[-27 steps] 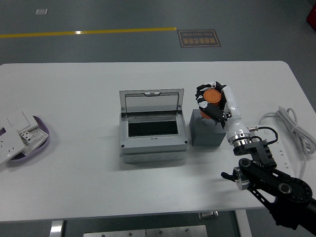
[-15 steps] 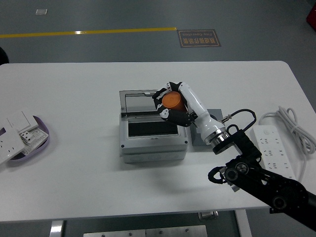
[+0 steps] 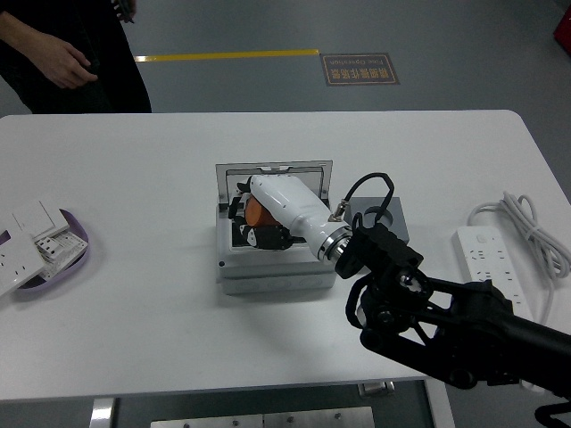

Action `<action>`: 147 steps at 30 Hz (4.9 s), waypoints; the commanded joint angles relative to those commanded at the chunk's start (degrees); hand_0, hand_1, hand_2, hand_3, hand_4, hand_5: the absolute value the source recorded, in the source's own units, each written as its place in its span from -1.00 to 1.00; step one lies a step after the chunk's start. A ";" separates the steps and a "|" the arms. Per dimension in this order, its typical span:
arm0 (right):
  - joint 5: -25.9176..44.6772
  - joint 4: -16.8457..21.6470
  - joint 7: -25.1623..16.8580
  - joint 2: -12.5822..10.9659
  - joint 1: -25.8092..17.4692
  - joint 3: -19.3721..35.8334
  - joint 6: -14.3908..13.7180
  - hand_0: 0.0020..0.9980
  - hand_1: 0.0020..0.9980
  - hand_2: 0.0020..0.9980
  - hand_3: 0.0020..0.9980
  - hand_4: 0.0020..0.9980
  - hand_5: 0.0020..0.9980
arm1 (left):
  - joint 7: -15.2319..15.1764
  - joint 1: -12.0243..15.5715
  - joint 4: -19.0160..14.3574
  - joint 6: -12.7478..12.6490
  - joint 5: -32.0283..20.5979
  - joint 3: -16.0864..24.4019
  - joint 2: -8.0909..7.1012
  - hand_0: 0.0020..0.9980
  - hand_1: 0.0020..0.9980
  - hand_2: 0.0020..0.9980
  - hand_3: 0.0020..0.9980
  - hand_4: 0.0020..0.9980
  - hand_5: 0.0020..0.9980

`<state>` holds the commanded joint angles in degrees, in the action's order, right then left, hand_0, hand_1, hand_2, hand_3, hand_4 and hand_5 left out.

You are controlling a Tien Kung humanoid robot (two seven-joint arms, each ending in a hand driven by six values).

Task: Pick up the cylinder from the cube,place it in the box,flap close box

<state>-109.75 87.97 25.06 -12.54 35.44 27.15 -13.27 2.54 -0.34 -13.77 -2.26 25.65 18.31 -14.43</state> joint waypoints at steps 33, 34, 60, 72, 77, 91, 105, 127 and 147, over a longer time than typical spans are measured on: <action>-1.20 -4.50 2.23 0.82 0.54 -3.22 1.60 0.61 0.38 0.42 0.51 0.47 -0.17 | 0.18 -0.14 -0.39 0.06 1.16 0.77 0.02 0.19 0.25 0.23 0.27 0.38 -0.55; 0.10 -3.99 1.33 0.48 0.08 -2.66 0.74 0.61 0.38 0.42 0.51 0.47 -0.17 | 0.18 -0.13 -0.46 0.07 1.35 0.97 0.02 0.19 0.25 0.23 0.27 0.38 -0.55; 20.20 -9.02 -9.18 -5.35 8.16 -0.41 -7.79 0.50 0.29 0.31 0.36 0.50 -0.12 | 0.18 -0.55 -0.58 0.10 1.18 0.56 -0.24 0.18 0.25 0.23 0.27 0.37 -0.57; 12.83 1.09 -7.23 -11.25 2.69 -3.03 -7.90 0.47 0.28 0.29 0.35 0.47 -0.14 | 0.23 -0.27 -0.47 0.03 1.21 0.97 -0.14 0.18 0.25 0.22 0.27 0.37 -0.57; 8.99 7.16 -6.39 -12.51 0.52 -3.56 -7.81 0.45 0.27 0.29 0.35 0.46 -0.12 | 0.23 -0.25 -0.45 -0.02 1.47 1.19 -0.11 0.19 0.25 0.22 0.27 0.37 -0.57; 17.77 4.42 -10.96 -12.20 -5.03 3.05 -9.85 0.42 0.27 0.28 0.34 0.43 -0.13 | 0.17 -0.16 -0.40 -0.04 1.64 1.45 -0.06 0.19 0.25 0.22 0.27 0.37 -0.57; 36.35 4.66 -27.25 -15.30 -18.54 25.75 -10.29 0.33 0.24 0.28 0.32 0.34 -0.20 | 0.08 0.60 -0.22 -0.07 1.28 1.76 0.34 0.19 0.25 0.22 0.27 0.37 -0.58; 68.15 -11.07 -47.36 -9.96 -24.32 40.98 -8.92 0.41 0.33 0.28 0.34 0.64 -0.57 | -0.08 0.70 -0.32 -0.15 1.00 -0.21 -0.65 0.19 0.25 0.23 0.27 0.37 -0.58; 67.94 -10.15 -47.68 -9.35 -27.84 47.02 -10.11 0.43 0.33 0.29 0.33 0.53 -0.71 | -1.00 1.96 0.49 0.75 6.97 16.23 -0.76 0.19 0.26 0.23 0.27 0.38 -0.57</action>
<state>-41.82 77.83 -22.62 -21.89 7.60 74.17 -23.37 1.54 1.62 -13.27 -1.51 32.63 34.55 -15.19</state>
